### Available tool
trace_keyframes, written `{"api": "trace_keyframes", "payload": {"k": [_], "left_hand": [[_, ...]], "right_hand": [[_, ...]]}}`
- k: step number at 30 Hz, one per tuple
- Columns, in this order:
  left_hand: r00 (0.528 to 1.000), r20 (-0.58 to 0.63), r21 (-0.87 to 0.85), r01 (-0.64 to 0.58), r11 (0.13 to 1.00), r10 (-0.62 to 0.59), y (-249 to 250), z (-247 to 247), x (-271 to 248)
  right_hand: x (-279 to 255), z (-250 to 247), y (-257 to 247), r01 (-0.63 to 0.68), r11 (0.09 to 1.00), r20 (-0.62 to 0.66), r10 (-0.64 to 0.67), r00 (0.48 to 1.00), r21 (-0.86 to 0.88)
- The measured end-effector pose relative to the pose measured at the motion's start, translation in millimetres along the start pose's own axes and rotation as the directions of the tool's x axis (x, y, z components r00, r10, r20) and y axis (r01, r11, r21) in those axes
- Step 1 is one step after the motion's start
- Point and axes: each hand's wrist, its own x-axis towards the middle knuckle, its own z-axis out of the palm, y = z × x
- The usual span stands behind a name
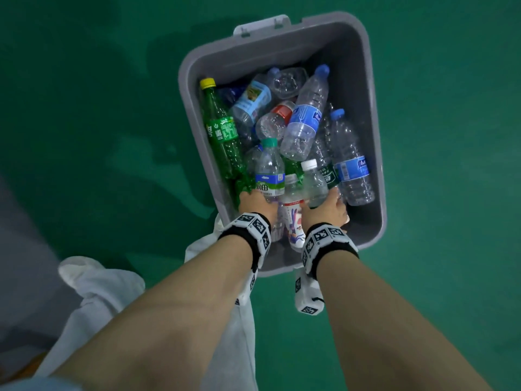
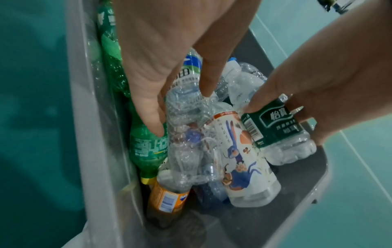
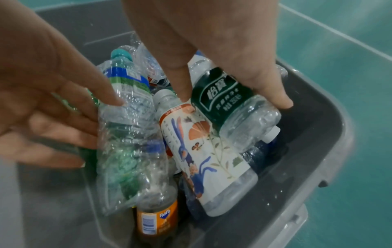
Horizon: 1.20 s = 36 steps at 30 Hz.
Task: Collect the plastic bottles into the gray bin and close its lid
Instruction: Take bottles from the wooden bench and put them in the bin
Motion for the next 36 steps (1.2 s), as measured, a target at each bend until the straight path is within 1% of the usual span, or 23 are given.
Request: {"api": "trace_keyframes", "payload": {"k": [3, 5, 8, 12, 16, 19, 21, 25, 30, 33, 36], "left_hand": [[0.998, 0.04, 0.028, 0.045, 0.999, -0.046, -3, -4, -5], [0.996, 0.07, 0.015, 0.046, 0.999, -0.047, -4, -11, -9], [0.997, 0.075, -0.03, 0.024, 0.999, -0.022, 0, -28, -16], [0.995, 0.097, -0.115, -0.028, 0.993, 0.039, 2, -63, -23], [0.997, 0.04, -0.301, -0.049, 0.952, 0.064, 0, -115, -29], [0.996, 0.017, -0.4, -0.071, 0.914, 0.085, -7, -165, -26], [0.996, 0.01, -0.442, -0.08, 0.893, 0.094, -21, -203, -22], [0.994, -0.06, -0.469, -0.113, 0.876, 0.096, -54, -291, -23], [0.986, -0.167, -0.526, -0.111, 0.844, 0.025, -118, -428, -42], [0.975, -0.216, -0.619, -0.096, 0.78, -0.052, -154, -506, -64], [0.96, -0.265, -0.691, -0.122, 0.712, -0.093, -183, -574, -86]], "right_hand": [[-2, -7, -3, -0.024, 0.999, -0.008, 0.024, 1.0, -0.025], [-6, -10, -8, -0.026, 0.999, -0.008, 0.025, 1.0, -0.038], [-18, -14, -22, -0.003, 1.0, -0.042, 0.002, 0.999, -0.014], [-46, -16, -48, 0.054, 0.998, -0.061, -0.055, 0.997, -0.018], [-84, -11, -89, 0.106, 0.994, -0.049, -0.105, 0.993, 0.036], [-118, 6, -131, 0.144, 0.987, -0.013, -0.143, 0.99, 0.073], [-143, 25, -163, 0.177, 0.979, 0.0, -0.178, 0.984, 0.103], [-201, 52, -234, 0.259, 0.957, 0.054, -0.267, 0.962, 0.132], [-308, 83, -334, 0.399, 0.908, 0.152, -0.415, 0.897, 0.128], [-375, 96, -387, 0.49, 0.865, 0.173, -0.502, 0.847, 0.111], [-437, 107, -434, 0.56, 0.824, 0.194, -0.565, 0.802, 0.084]]}}
